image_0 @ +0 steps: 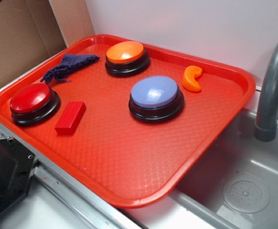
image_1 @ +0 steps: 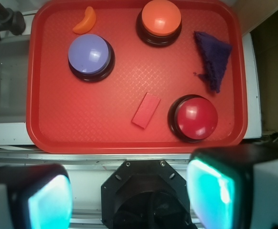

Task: Push the purple button.

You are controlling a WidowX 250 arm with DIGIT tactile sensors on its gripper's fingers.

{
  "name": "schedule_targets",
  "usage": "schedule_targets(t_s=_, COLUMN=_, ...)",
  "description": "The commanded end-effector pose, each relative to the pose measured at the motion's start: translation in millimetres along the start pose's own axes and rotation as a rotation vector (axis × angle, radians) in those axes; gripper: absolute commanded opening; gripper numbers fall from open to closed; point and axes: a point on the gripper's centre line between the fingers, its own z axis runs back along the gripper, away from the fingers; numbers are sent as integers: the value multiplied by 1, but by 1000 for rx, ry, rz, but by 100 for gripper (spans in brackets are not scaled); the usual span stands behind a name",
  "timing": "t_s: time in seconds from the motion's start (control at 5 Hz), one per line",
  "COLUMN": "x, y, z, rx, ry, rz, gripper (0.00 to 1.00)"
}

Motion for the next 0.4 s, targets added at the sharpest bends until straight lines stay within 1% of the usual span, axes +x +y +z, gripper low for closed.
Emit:
schedule_targets(t_s=0.0, x=0, y=0, z=0, rx=0, ry=0, rz=0, gripper=100)
schedule_targets(t_s=0.2, x=44, y=-14, z=-55, rx=-85, ry=37, rz=-241, gripper=100)
